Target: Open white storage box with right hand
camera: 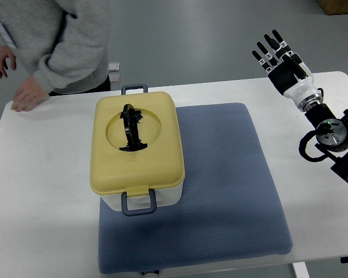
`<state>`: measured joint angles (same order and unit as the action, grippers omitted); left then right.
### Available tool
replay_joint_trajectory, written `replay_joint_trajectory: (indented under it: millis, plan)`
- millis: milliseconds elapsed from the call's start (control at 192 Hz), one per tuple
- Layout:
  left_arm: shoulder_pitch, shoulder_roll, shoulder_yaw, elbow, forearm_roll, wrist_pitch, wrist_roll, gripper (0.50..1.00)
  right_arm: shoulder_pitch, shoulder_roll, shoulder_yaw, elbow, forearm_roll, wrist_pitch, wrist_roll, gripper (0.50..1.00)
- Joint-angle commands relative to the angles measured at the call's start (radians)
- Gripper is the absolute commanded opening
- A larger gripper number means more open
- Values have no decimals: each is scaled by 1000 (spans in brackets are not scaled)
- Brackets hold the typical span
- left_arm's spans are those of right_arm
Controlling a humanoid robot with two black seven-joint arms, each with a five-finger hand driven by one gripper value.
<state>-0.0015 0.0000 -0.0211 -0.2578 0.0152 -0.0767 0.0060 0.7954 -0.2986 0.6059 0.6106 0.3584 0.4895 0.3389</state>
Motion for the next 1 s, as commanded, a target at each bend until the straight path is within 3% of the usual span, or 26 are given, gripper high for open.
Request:
replay_joint_trajectory:
  millis: [0, 390, 541, 640, 750, 838, 994]
  plan:
    - [0, 0, 1, 0, 0, 0, 0, 1000, 1, -1, 0, 0, 1, 0, 0, 926]
    - [0, 0, 0, 0, 0, 2, 0, 1000, 61, -25, -6, 1, -107, -2, -5, 926]
    - [0, 0, 0, 0, 0, -2, 0, 1000, 185, -106, -8, 5, -441, 21, -35, 926]
    - [0, 0, 0, -1, 2, -6, 0, 1000, 327, -131, -21, 5, -795, 121, -101, 926]
    - [0, 0, 0, -1, 2, -6, 0, 1000, 482, -129, -40, 15, -1135, 121, -109, 926]
    - [-2, 0, 0, 0, 0, -6, 0, 1000, 620, -114, -49, 74, -1389, 121, -106, 926]
    - [-6, 0, -2, 2, 0, -6, 0, 1000, 768, -76, -129, 210, -1576, 121, -103, 928]
